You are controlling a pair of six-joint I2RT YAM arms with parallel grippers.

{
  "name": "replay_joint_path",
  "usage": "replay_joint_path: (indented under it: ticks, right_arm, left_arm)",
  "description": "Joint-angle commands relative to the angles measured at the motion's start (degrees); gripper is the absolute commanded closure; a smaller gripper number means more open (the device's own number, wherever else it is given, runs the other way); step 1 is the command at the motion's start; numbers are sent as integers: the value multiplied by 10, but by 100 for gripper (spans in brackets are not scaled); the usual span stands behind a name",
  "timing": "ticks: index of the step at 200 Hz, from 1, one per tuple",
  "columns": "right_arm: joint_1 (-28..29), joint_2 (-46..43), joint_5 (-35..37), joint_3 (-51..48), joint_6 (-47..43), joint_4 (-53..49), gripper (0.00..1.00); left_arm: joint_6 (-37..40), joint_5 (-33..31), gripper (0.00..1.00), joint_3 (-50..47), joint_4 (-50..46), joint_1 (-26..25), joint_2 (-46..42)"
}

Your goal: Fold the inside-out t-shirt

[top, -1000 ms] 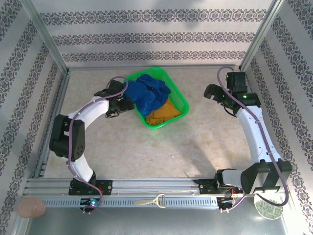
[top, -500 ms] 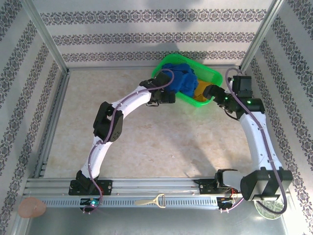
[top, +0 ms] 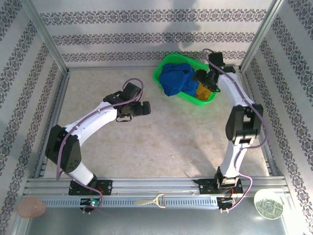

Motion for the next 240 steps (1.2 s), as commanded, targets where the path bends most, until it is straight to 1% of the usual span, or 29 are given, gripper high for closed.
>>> replay_joint_path:
  ticks: [1, 18, 40, 79, 97, 120, 150, 170, 188, 210, 224, 240]
  right_arm:
    - [-14, 63, 26, 67, 41, -61, 19]
    - [-20, 85, 49, 82, 63, -78, 19]
    - [-27, 78, 78, 58, 74, -85, 19]
    - [-46, 41, 82, -32, 76, -82, 19]
    - [-54, 0, 95, -93, 81, -75, 18]
    - [-61, -70, 99, -201, 104, -45, 18]
    - [-65, -179, 62, -362, 155, 29, 17]
    - [-63, -250, 42, -428, 178, 63, 18]
    - [-52, -298, 39, -424, 174, 68, 19]
    - [-18, -337, 57, -367, 136, 59, 19]
    - [19, -336, 58, -318, 107, 52, 20]
    - [75, -303, 45, -258, 84, 46, 20]
  left_arm:
    - [-22, -19, 1, -31, 3, -1, -30]
    - [-19, -24, 1, -37, -2, 0, -44]
    - [-16, -27, 1, -30, -4, 1, -47]
    - [-11, -12, 1, -5, 7, 2, -25]
    - [-4, -6, 1, 12, 7, 3, -9]
    - [2, 0, 1, 28, 8, 5, 8]
    - [7, 8, 1, 40, 13, 9, 24]
    - [11, 13, 1, 43, 16, 12, 27]
    - [18, 13, 1, 43, 15, 14, 26]
    - [22, 11, 1, 36, 15, 21, 19]
    - [22, 11, 1, 30, 14, 27, 12]
    - [19, 8, 1, 18, 15, 33, 1]
